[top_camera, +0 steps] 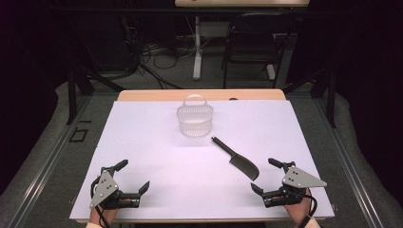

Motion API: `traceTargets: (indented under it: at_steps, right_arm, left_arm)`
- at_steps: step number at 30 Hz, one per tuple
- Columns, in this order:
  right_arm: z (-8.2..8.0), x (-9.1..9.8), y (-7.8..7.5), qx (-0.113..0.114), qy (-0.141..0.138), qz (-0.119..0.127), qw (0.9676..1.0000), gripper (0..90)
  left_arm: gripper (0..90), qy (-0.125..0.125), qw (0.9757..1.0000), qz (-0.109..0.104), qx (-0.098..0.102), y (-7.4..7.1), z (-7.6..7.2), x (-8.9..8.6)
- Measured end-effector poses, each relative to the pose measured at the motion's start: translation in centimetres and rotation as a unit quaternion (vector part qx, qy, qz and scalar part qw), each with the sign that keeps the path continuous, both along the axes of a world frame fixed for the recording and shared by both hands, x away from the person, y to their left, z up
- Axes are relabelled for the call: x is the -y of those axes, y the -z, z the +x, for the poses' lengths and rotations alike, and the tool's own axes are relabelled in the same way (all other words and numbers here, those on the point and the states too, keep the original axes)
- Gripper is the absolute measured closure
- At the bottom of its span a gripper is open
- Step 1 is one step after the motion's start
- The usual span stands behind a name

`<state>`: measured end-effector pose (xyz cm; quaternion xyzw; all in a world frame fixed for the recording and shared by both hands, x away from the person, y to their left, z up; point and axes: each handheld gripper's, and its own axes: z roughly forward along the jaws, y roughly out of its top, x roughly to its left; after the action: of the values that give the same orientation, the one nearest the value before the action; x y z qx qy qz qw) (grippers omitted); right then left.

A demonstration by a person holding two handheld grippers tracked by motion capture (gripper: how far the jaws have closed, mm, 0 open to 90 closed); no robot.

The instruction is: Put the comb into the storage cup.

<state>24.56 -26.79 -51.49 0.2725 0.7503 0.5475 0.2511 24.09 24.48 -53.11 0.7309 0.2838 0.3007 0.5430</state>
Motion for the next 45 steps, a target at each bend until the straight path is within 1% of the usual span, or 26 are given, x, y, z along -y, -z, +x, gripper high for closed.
traceTargets:
  at_steps: [8,19,22,27,30,31,34,45]
  right_arm:
    - [0.1,-0.1,0.0,0.002,-0.002,-0.002,1.0000,0.0]
    - [0.5,-0.7,-0.1,-0.006,-0.004,-0.017,0.9998,0.0]
    - [0.7,-0.7,-0.1,-0.004,-0.002,-0.020,0.9998,0.0]
    - [1.3,-1.0,-0.1,-0.014,-0.001,-0.019,0.9997,0.0]
    - [1.5,-1.2,-0.1,-0.018,-0.001,-0.023,0.9996,0.0]
    - [1.7,-1.4,-0.1,-0.021,0.000,-0.027,0.9994,0.0]
    - [1.9,-1.4,-0.1,-0.024,-0.001,-0.029,0.9993,0.0]
    - [3.4,-2.4,-0.1,-0.037,-0.003,-0.041,0.9985,0.0]
  left_arm:
    - [0.1,0.002,1.0000,0.000,0.000,0.0,0.1,0.0]
    - [0.1,0.002,1.0000,-0.001,-0.001,0.0,0.0,0.1]
    - [0.1,0.002,1.0000,0.001,0.000,0.0,0.1,0.1]
    - [0.1,0.000,1.0000,-0.001,0.000,0.0,0.0,0.1]
    - [0.1,0.001,1.0000,-0.002,0.000,0.0,0.0,0.1]
    - [0.1,0.003,1.0000,-0.001,0.001,0.0,0.0,0.1]
    - [0.1,0.002,1.0000,0.000,0.001,0.0,0.0,0.1]
    - [0.1,-0.001,1.0000,0.000,0.001,0.0,0.0,0.1]
